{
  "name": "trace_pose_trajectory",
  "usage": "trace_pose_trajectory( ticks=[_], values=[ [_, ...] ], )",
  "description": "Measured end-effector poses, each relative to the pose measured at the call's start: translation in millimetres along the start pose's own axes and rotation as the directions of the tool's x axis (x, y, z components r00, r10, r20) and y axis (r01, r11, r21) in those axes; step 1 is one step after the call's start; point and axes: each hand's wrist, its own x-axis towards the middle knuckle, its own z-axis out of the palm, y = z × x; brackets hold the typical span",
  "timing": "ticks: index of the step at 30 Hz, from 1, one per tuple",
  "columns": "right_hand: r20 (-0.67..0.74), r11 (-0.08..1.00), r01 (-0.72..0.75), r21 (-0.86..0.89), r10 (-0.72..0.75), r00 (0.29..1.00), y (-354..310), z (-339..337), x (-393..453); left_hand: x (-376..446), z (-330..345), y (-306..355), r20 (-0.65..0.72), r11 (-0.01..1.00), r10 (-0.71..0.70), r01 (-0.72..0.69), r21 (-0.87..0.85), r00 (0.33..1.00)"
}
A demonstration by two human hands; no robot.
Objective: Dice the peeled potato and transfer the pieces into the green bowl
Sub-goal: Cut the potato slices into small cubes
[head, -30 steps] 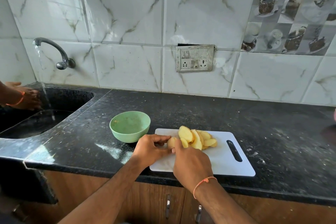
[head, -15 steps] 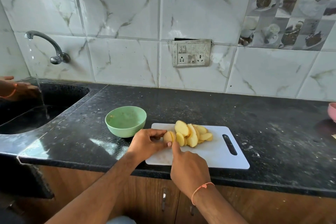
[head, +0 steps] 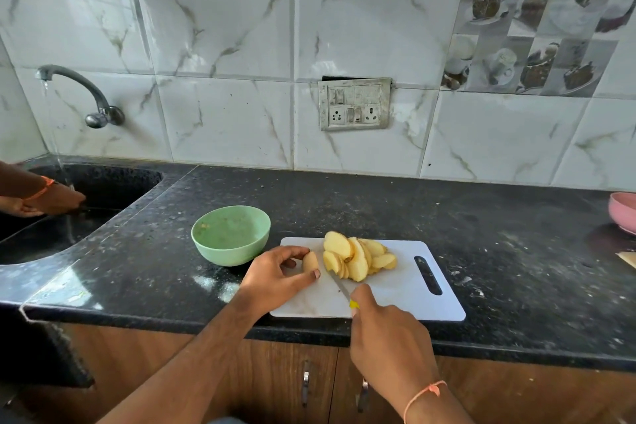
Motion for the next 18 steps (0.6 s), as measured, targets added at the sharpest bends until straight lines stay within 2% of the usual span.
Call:
trace_pose_trajectory(
  ticks=[6, 11, 14, 18],
  values=[
    [-0.039, 0.945, 0.094, 0.313, -0.086, 0.996, 19.6, 0.2, 27.4, 2.8, 0.4, -3.4, 0.042, 0.995, 0.076, -0.079, 0.060, 0.996],
    [-0.032, 0.754, 0.023, 0.656, -0.002, 0.999, 37.4, 19.3, 32.8, 0.6, 1.4, -3.0, -0.005, 0.995, 0.098, -0.098, 0.031, 0.995],
    [-0.054, 0.675, -0.005, 0.738, 0.066, 0.996, 41.0, 22.3, 34.6, 0.2, 0.9, -2.3, -0.004, 0.995, 0.098, -0.099, -0.019, 0.995],
    [-0.064, 0.652, -0.014, 0.758, 0.096, 0.993, 41.6, 25.1, 35.7, -0.9, 0.5, 0.2, 0.047, 0.993, 0.116, -0.116, -0.013, 0.992]
  ],
)
